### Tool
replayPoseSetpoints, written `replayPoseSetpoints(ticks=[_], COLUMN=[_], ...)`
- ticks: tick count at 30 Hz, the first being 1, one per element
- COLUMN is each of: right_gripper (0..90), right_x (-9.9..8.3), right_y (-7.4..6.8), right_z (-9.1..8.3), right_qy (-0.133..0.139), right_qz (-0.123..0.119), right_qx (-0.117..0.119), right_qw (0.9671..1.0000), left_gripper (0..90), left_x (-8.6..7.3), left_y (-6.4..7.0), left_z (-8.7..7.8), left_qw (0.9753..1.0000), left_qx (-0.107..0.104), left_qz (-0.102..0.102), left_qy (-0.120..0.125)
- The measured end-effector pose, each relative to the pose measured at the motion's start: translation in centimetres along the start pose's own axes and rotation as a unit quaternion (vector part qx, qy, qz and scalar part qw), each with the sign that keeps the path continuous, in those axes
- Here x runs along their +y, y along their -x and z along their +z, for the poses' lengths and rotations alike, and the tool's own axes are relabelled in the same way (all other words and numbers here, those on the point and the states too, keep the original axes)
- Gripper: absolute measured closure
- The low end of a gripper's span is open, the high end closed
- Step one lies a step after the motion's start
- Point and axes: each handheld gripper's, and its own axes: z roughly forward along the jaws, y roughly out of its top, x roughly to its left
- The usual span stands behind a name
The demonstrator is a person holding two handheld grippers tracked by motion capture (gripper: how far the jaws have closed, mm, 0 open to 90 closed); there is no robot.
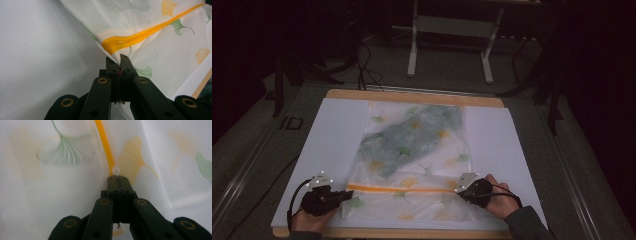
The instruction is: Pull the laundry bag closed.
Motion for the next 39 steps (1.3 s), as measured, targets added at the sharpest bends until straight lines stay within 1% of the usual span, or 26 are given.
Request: replayPoseSetpoints(ticks=[4, 5, 6, 7, 9, 11, 12, 14, 16, 18, 20, 23, 25, 27, 30, 32, 33, 34, 35, 37, 38, 39], right_gripper=[90.0, 90.0, 90.0, 90.0, 90.0, 90.0, 90.0, 87.9, 83.9, 78.8, 74.5, 71.0, 68.4, 64.4, 61.0, 58.7, 57.0, 56.1, 55.4, 54.1, 53.7, 53.5], right_x=[-1.7, -2.1, -2.4, -2.7, -3.0, -3.2, -3.3, -3.5, -3.7, -4.1, -4.6, -5.2, -5.4, -5.5, -5.8, -6.0, -6.1, -6.3, -6.5, -7.0, -7.3, -7.6], right_y=[0.6, 0.7, 0.8, 0.8, 0.7, 0.4, 0.3, 0.3, 0.3, 0.4, 0.6, 1.0, 1.2, 1.4, 1.9, 2.3, 2.5, 2.7, 3.0, 3.3, 3.4, 3.5], right_z=[-0.7, -0.9, -1.2, -1.3, -1.5, -1.4, -1.3, -1.4, -1.5, -1.6, -1.8, -2.1, -2.3, -2.4, -2.5, -2.3, -2.2, -2.0, -1.8, -1.4, -1.2, -1.0], right_qy=[-0.004, -0.005, 0.001, 0.003, 0.001, -0.002, -0.003, 0.006, 0.01, 0.018, 0.03, 0.057, 0.07, 0.079, 0.087, 0.088, 0.088, 0.09, 0.093, 0.102, 0.107, 0.109], right_qz=[0.015, 0.021, 0.025, 0.028, 0.028, 0.025, 0.026, 0.031, 0.035, 0.047, 0.061, 0.088, 0.103, 0.113, 0.13, 0.151, 0.166, 0.184, 0.204, 0.24, 0.255, 0.266], right_qx=[-0.005, -0.007, -0.004, -0.003, -0.005, 0.003, 0.007, 0.014, 0.023, 0.023, 0.028, 0.034, 0.032, 0.028, 0.023, 0.017, 0.012, 0.006, 0.004, -0.009, -0.013, -0.021], right_qw=[0.9999, 0.9997, 0.9997, 0.9996, 0.9996, 0.9997, 0.9996, 0.9994, 0.9991, 0.9985, 0.9973, 0.9939, 0.9918, 0.9901, 0.9874, 0.9844, 0.9822, 0.9788, 0.9746, 0.9652, 0.9609, 0.9576], left_gripper=[88.6, 88.6, 88.6, 88.6, 88.6, 88.1, 87.0, 82.4, 75.5, 70.1, 66.4, 64.4, 63.3, 63.3, 62.8, 60.7, 59.8, 59.7, 59.7, 58.6, 57.7, 57.5], left_x=[0.0, 0.0, 0.0, 0.0, 0.0, -0.1, -0.2, -0.2, -0.3, -0.4, -0.5, -0.7, -0.7, -0.7, -0.7, -0.7, -0.7, -0.7, -0.7, -0.7, -0.7, -0.7], left_y=[-0.1, -0.1, -0.1, 0.1, 0.1, 0.1, 0.2, 0.1, 0.0, -0.1, -0.4, -0.6, -0.7, -0.8, -0.9, -0.9, -1.0, -1.1, -1.2, -1.3, -1.3, -1.4], left_z=[-0.1, 0.0, 0.1, 0.2, 0.2, 0.3, 0.3, 0.3, -0.1, -0.4, -0.8, -1.2, -1.4, -1.5, -1.6, -1.5, -1.5, -1.4, -1.4, -1.2, -1.0, -1.0], left_qw=[1.0, 1.0, 1.0, 1.0, 0.9999, 0.9999, 0.9999, 1.0, 1.0, 0.9999, 0.9995, 0.9989, 0.9982, 0.9977, 0.9967, 0.9949, 0.9936, 0.9926, 0.9916, 0.9895, 0.9883, 0.9878], left_qx=[0.0, -0.006, -0.008, -0.009, -0.009, -0.013, -0.009, -0.002, -0.001, 0.004, 0.012, 0.02, 0.023, 0.03, 0.05, 0.073, 0.085, 0.096, 0.105, 0.125, 0.133, 0.138], left_qz=[-0.002, -0.004, 0.001, -0.002, 0.0, -0.002, -0.001, -0.004, -0.007, -0.011, -0.018, -0.025, -0.033, -0.036, -0.035, -0.039, -0.043, -0.044, -0.046, -0.046, -0.049, -0.049], left_qy=[0.001, 0.001, -0.001, -0.002, -0.006, -0.006, -0.007, -0.007, 0.002, 0.011, 0.022, 0.035, 0.044, 0.05, 0.054, 0.058, 0.06, 0.06, 0.06, 0.056, 0.057, 0.055])
